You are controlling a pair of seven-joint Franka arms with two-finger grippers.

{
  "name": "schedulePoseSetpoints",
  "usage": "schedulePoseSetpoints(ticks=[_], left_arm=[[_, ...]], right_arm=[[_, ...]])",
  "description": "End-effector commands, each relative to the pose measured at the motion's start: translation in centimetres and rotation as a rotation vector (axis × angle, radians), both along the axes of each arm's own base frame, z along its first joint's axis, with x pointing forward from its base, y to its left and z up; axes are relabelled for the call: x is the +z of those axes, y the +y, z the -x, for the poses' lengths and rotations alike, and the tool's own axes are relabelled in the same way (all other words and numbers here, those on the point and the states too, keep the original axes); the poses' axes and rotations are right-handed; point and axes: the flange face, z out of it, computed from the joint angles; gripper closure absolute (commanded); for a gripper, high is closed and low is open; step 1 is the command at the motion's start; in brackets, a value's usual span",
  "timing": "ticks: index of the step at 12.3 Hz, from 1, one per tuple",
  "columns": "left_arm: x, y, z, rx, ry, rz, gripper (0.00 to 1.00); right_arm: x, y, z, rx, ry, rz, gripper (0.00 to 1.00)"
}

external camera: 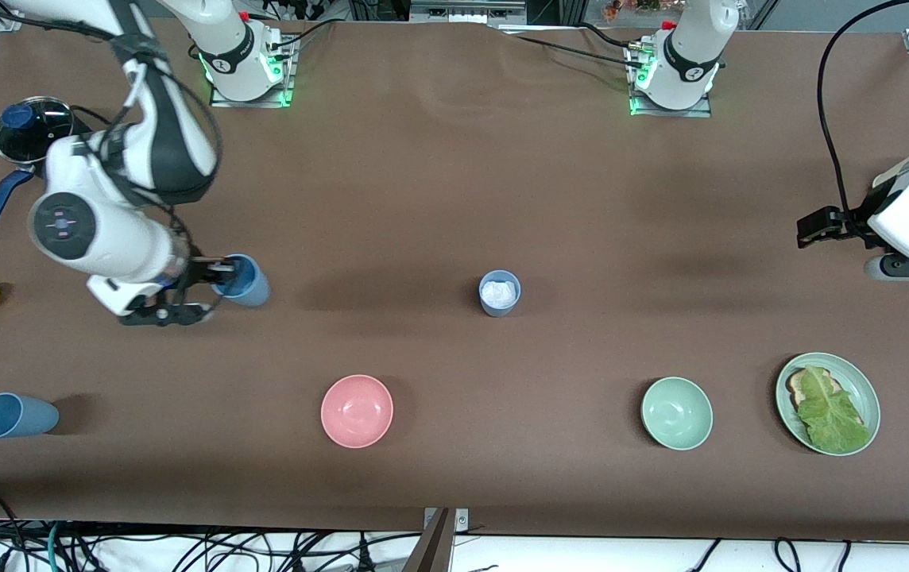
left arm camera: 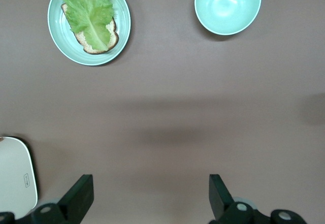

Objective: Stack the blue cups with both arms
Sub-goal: 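Lift the blue cup and carry it above the tissue cup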

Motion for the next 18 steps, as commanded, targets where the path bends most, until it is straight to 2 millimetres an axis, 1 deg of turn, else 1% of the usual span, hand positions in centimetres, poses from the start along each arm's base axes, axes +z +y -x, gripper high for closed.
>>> schedulePoseSetpoints(ticks=[1, 3, 4, 5, 7, 8, 9, 11, 12, 13, 14, 15, 16, 18], left_arm=[[0.6, 0.4, -0.2, -0.007, -0.05, 0.028, 0.0], [0.7, 0.8, -0.4, -0.002, -0.065, 0.028, 0.0], [0.7, 0.8, -0.4, -0.002, -0.065, 0.028, 0.0], [0.7, 0.9, -0.4, 0.0, -0.065, 0.027, 0.0], [0.7, 1.1, -0.4, 0.003, -0.065, 0.029, 0.0], [0.7, 1.3, -0.4, 0.007, -0.065, 0.027, 0.0], [0.8, 1.4, -0.4, 0.009, -0.067, 0.029, 0.0], [0.9, 1.4, -0.4, 0.018, -0.069, 0.028, 0.0], [0.9, 1.6, -0.4, 0.023, -0.07, 0.029, 0.0], [1.3, 1.8, -0.6, 0.033, -0.081, 0.046, 0.0], [0.8, 1.9, -0.9, 0.036, -0.072, 0.052, 0.0], [0.7, 1.9, -0.9, 0.033, -0.07, 0.052, 0.0], [0.7, 1.9, -0.9, 0.03, -0.07, 0.052, 0.0], [0.7, 1.9, -0.9, 0.028, -0.07, 0.051, 0.0]], right_arm=[[1.7, 7.6, -2.3, -0.068, 0.028, 0.006, 1.0], [2.7, 14.5, -2.7, -0.136, 0.018, -0.02, 1.0], [2.9, 17.6, -2.2, -0.153, 0.005, -0.032, 1.0], [3.2, 21.0, -1.3, -0.173, -0.013, -0.046, 1.0], [4.0, 26.4, 0.6, -0.218, -0.042, -0.071, 1.0], [4.7, 27.8, 1.0, -0.24, -0.053, -0.106, 1.0], [5.1, 29.8, 2.0, -0.238, -0.065, -0.151, 1.0], [5.8, 31.4, 2.3, -0.273, -0.097, -0.203, 1.0], [5.6, 32.0, 2.5, -0.28, -0.102, -0.213, 1.0], [5.5, 33.7, 3.6, -0.278, -0.104, -0.222, 1.0], [5.6, 35.4, 4.5, -0.303, -0.124, -0.24, 1.0], [4.3, 36.8, 5.2, -0.324, -0.125, -0.244, 1.0], [4.0, 37.6, 5.8, -0.322, -0.131, -0.251, 1.0], [2.7, 38.4, 6.3, -0.342, -0.138, -0.226, 1.0]])
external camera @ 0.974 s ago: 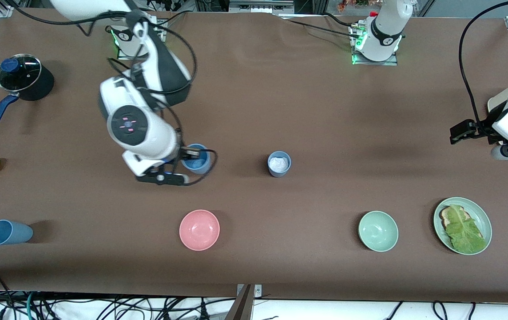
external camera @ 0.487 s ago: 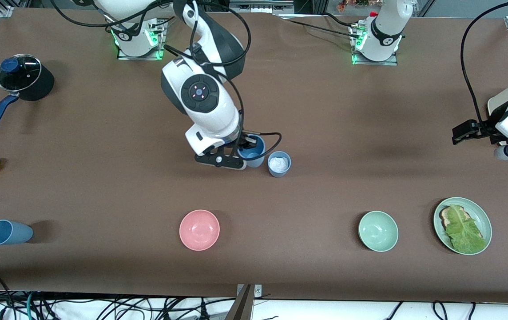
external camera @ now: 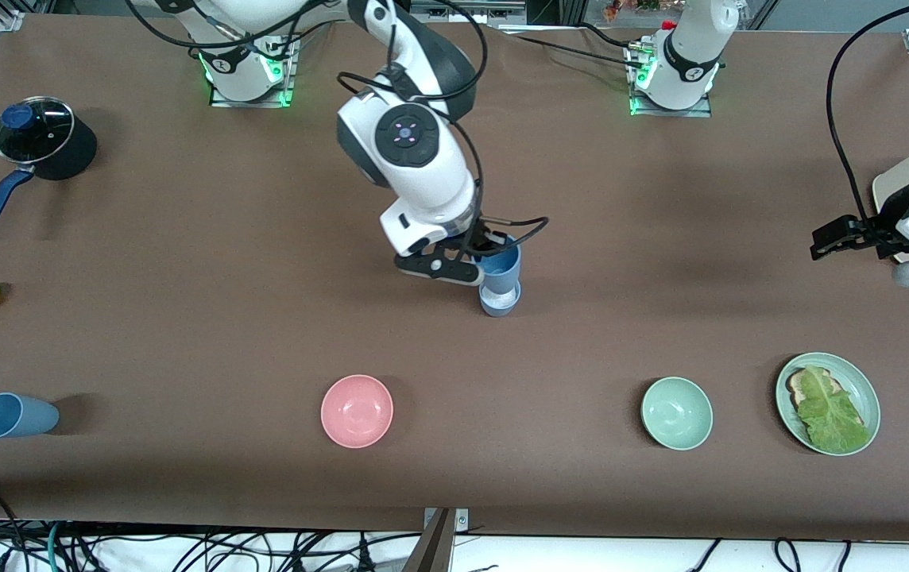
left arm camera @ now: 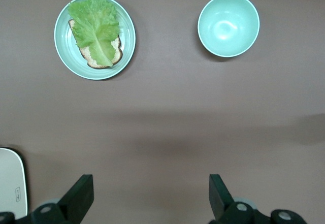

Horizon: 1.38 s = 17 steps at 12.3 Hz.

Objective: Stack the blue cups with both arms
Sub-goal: 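Lift the blue cup and carry it above the tissue cup, then lower the blue cup into the tissue cup and open the right gripper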

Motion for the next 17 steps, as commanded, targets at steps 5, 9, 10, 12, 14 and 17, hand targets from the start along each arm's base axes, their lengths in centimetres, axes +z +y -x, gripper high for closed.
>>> schedulePoseSetpoints(ticks=[5, 9, 10, 12, 14, 17], left_arm=[[0.1, 0.2, -0.3, -0.013, -0.007, 0.019, 0.0], [0.0, 0.1, -0.3, -0.016, -0.004, 0.02, 0.0], [0.0, 0.0, -0.3, -0.017, -0.002, 0.02, 0.0], [-0.2, -0.2, -0.4, -0.019, 0.001, 0.02, 0.0], [-0.2, -0.4, -0.4, -0.023, 0.0, 0.02, 0.0], [-0.4, -1.1, -0.6, -0.035, 0.0, 0.022, 0.0]], right_arm=[[-4.3, 0.6, 0.0, -0.043, -0.011, 0.014, 1.0], [-5.0, 0.6, 0.1, -0.038, -0.018, 0.019, 1.0], [-5.3, 0.5, 0.1, -0.032, -0.021, 0.03, 1.0], [-6.3, 0.3, 0.4, -0.024, -0.018, 0.056, 1.0], [-6.5, 0.3, 0.5, -0.025, -0.016, 0.059, 1.0], [-5.3, 0.2, 0.5, -0.033, -0.015, 0.05, 0.74]])
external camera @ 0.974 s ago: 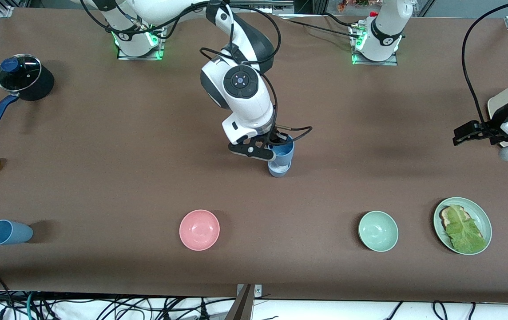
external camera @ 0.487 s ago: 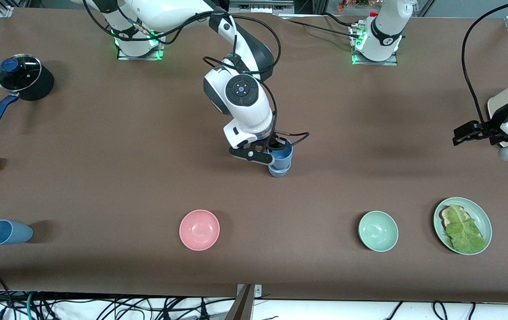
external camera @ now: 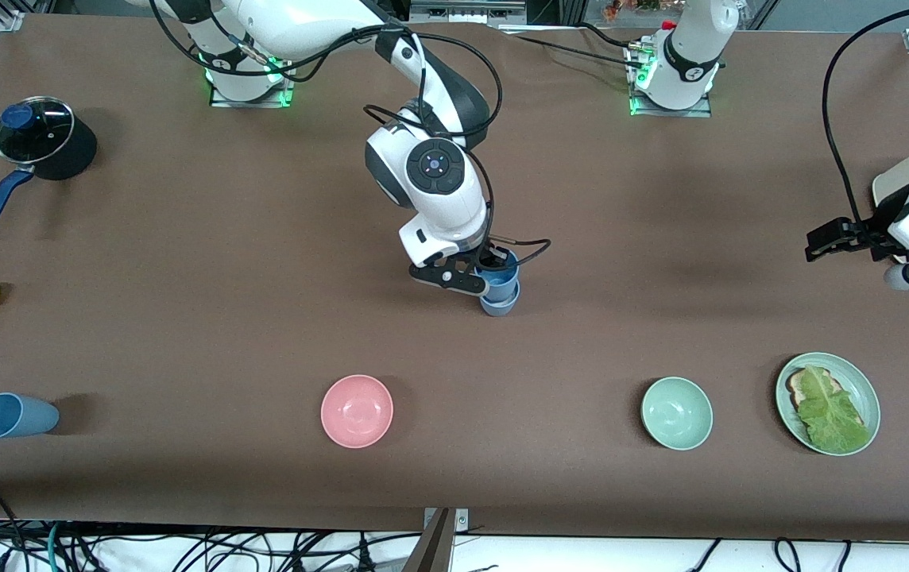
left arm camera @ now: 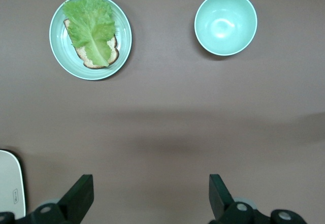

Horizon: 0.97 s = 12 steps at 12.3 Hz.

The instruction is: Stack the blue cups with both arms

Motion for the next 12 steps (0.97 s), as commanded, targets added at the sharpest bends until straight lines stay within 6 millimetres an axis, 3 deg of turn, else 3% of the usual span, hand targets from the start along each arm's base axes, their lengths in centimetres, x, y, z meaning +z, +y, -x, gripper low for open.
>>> schedulePoseSetpoints(ticks=[1, 4, 5, 7, 8, 11, 12], left_arm=[[0.1, -0.4, -0.4, -0.022, -0.013, 0.02, 0.0], [0.1, -0.5, -0.5, -0.024, -0.02, 0.02, 0.0], [0.1, -0.5, -0.5, -0.024, -0.02, 0.02, 0.0], [0.2, -0.5, -0.5, -0.024, -0.026, 0.02, 0.0], [0.2, -0.5, -0.6, -0.024, -0.027, 0.02, 0.0], [0.3, -0.5, -0.6, -0.024, -0.029, 0.018, 0.0], [0.2, -0.6, -0.6, -0.026, -0.027, 0.018, 0.0]], right_arm=[[2.4, -0.1, 0.4, -0.004, -0.021, -0.007, 0.6], [5.6, -2.1, -1.0, -0.035, -0.033, -0.027, 0.27], [7.1, -3.5, -1.8, -0.048, -0.04, -0.033, 0.01], [9.1, -7.5, -2.7, 0.009, -0.014, 0.004, 0.0], [9.9, -10.5, -3.2, 0.047, 0.0, 0.024, 0.0], [13.3, -21.7, -4.6, 0.15, 0.03, 0.058, 0.0], [14.7, -26.4, -5.1, 0.143, 0.042, 0.063, 0.0]])
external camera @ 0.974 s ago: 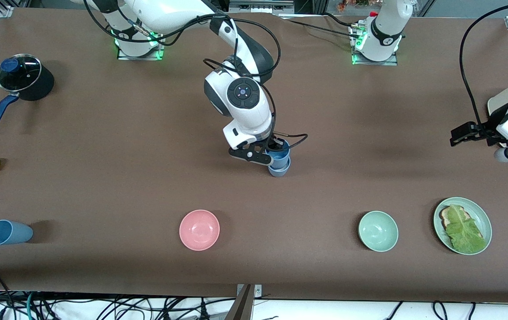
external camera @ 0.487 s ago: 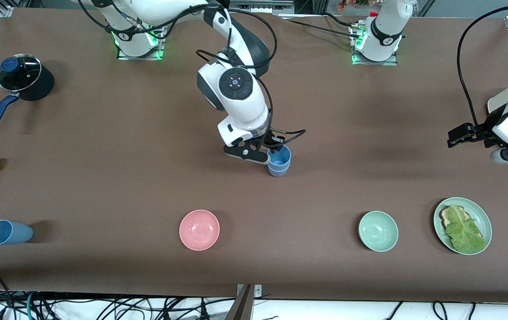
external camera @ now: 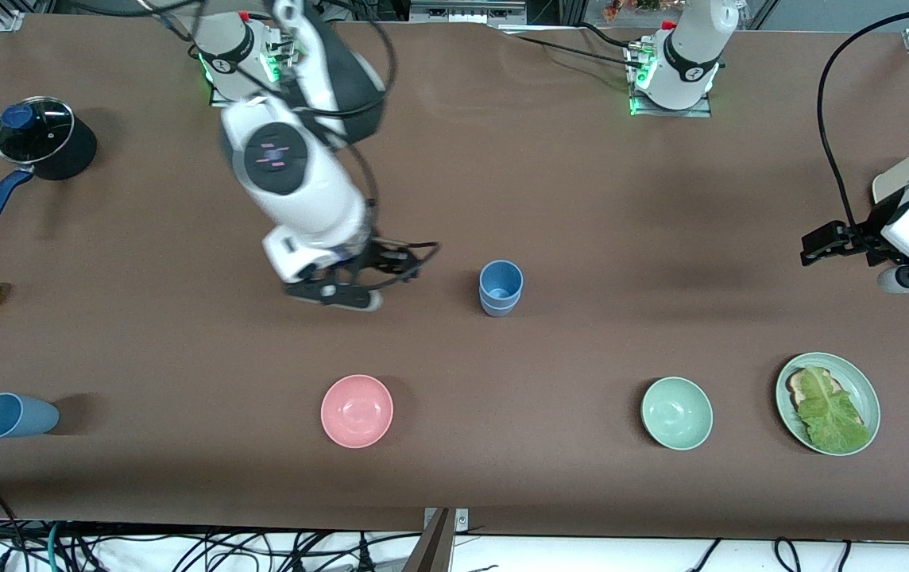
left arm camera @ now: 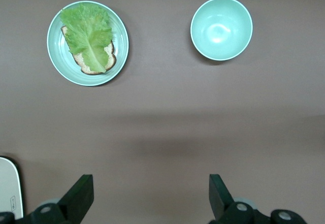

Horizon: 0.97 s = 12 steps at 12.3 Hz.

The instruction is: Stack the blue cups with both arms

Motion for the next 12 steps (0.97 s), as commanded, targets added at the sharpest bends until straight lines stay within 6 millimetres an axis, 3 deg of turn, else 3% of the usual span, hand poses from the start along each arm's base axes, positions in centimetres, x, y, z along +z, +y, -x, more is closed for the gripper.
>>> schedulePoseSetpoints(ticks=[1, 3, 6, 9, 12], left_arm=[[0.3, -0.1, -0.2, -0.016, -0.01, 0.016, 0.0], [0.3, -0.1, -0.2, -0.018, -0.009, 0.013, 0.0], [0.3, -0.2, -0.2, -0.02, -0.008, 0.011, 0.0], [0.2, -0.2, -0.2, -0.021, -0.008, 0.008, 0.0], [0.3, -0.2, -0.3, -0.023, -0.009, 0.006, 0.0]], right_arm=[[3.4, -10.8, 1.3, 0.027, 0.038, 0.011, 0.0], [5.6, -18.4, 1.4, 0.033, 0.041, 0.008, 0.0], [8.2, -25.8, 2.4, 0.123, 0.07, 0.006, 0.0], [9.0, -29.6, 2.9, 0.15, 0.103, 0.022, 0.0], [9.2, -30.6, 2.6, 0.157, 0.103, 0.07, 0.0]])
